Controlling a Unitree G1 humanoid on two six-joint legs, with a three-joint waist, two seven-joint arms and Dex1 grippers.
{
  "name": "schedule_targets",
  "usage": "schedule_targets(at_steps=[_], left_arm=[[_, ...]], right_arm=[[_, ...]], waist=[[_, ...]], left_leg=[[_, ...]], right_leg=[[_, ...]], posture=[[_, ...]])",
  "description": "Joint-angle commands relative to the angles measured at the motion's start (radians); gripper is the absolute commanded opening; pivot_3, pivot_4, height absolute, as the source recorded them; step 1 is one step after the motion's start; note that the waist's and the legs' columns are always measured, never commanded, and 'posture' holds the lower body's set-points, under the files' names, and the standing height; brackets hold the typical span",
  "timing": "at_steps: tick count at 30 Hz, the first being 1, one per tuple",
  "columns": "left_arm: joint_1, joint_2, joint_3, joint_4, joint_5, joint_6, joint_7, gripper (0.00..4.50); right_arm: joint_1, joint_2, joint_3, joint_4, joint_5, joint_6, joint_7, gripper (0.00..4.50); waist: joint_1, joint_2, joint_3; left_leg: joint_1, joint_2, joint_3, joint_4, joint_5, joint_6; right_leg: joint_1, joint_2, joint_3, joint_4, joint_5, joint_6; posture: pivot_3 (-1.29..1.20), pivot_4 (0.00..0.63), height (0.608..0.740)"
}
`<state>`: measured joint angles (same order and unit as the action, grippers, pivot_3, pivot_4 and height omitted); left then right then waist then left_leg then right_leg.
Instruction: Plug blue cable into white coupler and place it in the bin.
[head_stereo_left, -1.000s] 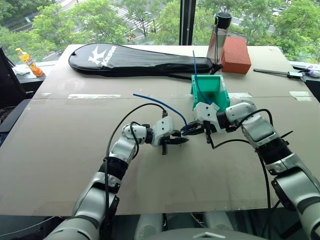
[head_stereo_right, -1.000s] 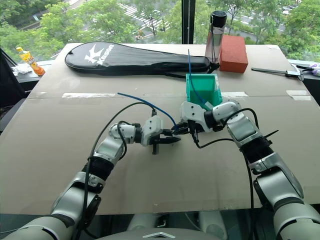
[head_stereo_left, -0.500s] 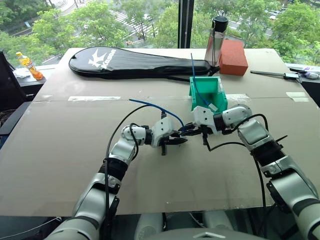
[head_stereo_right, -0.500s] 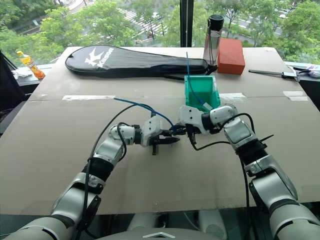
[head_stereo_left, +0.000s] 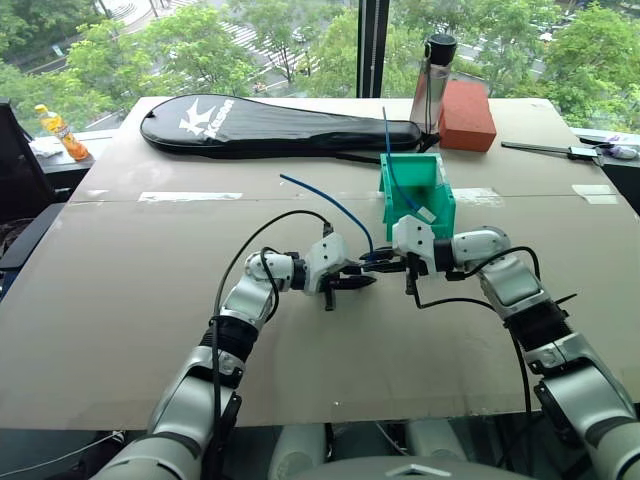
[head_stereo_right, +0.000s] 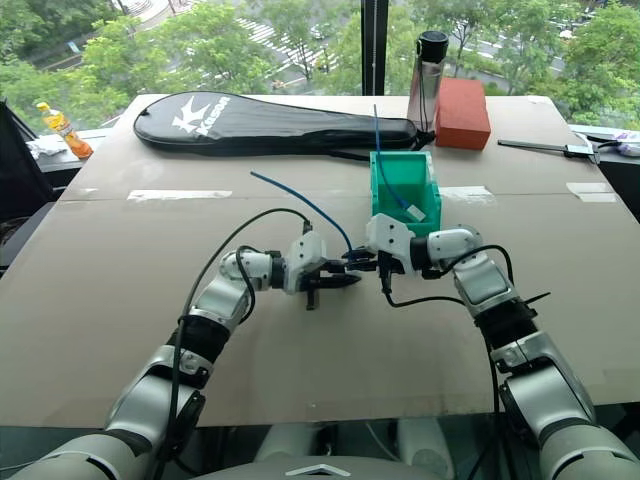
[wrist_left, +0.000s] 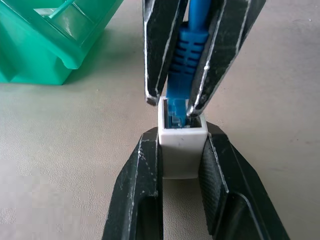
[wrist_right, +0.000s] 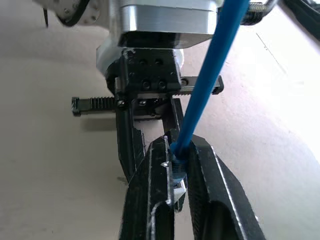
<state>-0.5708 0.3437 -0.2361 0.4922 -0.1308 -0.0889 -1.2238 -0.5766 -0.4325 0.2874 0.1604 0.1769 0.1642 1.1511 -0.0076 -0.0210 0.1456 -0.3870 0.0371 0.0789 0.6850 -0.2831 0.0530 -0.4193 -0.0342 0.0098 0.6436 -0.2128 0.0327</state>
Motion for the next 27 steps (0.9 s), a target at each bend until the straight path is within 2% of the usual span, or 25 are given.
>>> schedule_targets(at_steps=[1,4,7,11,14,17,19,22,27], left_arm=[[-0.016,0.006,0.029,-0.088,-0.053,0.055,-0.012,0.39],[-0.017,0.016,0.040,-0.146,-0.084,0.137,-0.009,0.39],[-0.031,0.009,0.065,-0.238,-0.139,0.286,0.030,0.39],[-0.101,-0.022,0.096,-0.336,-0.196,0.518,0.138,0.39],[-0.225,-0.059,0.120,-0.341,-0.255,0.771,0.231,0.39],[-0.379,-0.107,0.166,-0.251,-0.291,0.996,0.339,0.39],[-0.464,-0.137,0.177,-0.157,-0.280,1.054,0.393,0.39],[-0.599,-0.186,0.194,0.046,-0.249,1.071,0.463,0.39],[-0.790,-0.285,0.191,0.438,-0.169,0.906,0.512,0.39]], right_arm=[[0.026,-0.028,-0.113,-0.212,0.126,0.125,-0.037,1.99],[0.089,-0.038,-0.224,-0.402,0.253,0.259,-0.122,3.29],[0.200,-0.071,-0.341,-0.582,0.343,0.374,-0.223,3.29],[0.413,-0.093,-0.467,-0.780,0.344,0.412,-0.380,3.29],[0.601,-0.092,-0.553,-0.903,0.305,0.410,-0.477,3.29],[0.747,-0.064,-0.614,-0.984,0.264,0.380,-0.563,3.29],[0.807,-0.047,-0.637,-1.007,0.218,0.339,-0.606,3.29],[0.875,-0.007,-0.649,-1.044,0.192,0.305,-0.660,3.29],[0.953,0.019,-0.656,-1.066,0.162,0.264,-0.693,3.29]], waist=[[-0.001,0.000,0.000],[-0.002,0.000,0.000],[0.004,0.000,0.000],[0.022,0.000,0.000],[0.025,-0.001,0.001],[0.022,-0.001,0.001],[0.013,-0.001,0.001],[0.008,-0.002,0.001],[0.008,-0.003,0.002]], left_leg=[[-0.002,0.000,0.001,0.000,0.000,0.000],[-0.011,0.000,0.000,0.001,0.000,0.000],[-0.014,0.000,-0.002,-0.001,0.000,0.000],[-0.017,-0.001,-0.006,0.000,0.000,0.000],[-0.018,-0.002,-0.007,0.002,0.000,0.000],[-0.019,-0.003,-0.009,0.004,0.000,0.000],[-0.017,-0.006,-0.008,0.004,0.000,0.000],[-0.011,-0.008,-0.007,0.002,0.000,0.000],[-0.012,-0.009,-0.009,0.000,0.000,0.000]], right_leg=[[-0.003,0.000,0.000,0.000,0.000,0.001],[-0.011,0.000,0.000,0.000,0.002,0.003],[-0.013,0.000,-0.002,0.000,0.002,0.004],[-0.012,0.000,-0.006,-0.002,0.002,0.004],[-0.012,0.000,-0.006,-0.002,0.001,0.005],[-0.012,0.000,-0.007,-0.002,0.000,0.007],[-0.011,0.001,-0.004,-0.001,-0.001,0.009],[-0.008,0.001,-0.002,-0.001,-0.002,0.010],[-0.008,0.002,-0.003,-0.002,-0.002,0.010]], posture=[[0.00,0.150,0.740],[0.00,0.150,0.740],[0.00,0.150,0.740],[0.00,0.150,0.740],[0.00,0.150,0.740],[0.00,0.150,0.740],[0.00,0.150,0.740],[0.00,0.150,0.740],[0.00,0.150,0.740]])
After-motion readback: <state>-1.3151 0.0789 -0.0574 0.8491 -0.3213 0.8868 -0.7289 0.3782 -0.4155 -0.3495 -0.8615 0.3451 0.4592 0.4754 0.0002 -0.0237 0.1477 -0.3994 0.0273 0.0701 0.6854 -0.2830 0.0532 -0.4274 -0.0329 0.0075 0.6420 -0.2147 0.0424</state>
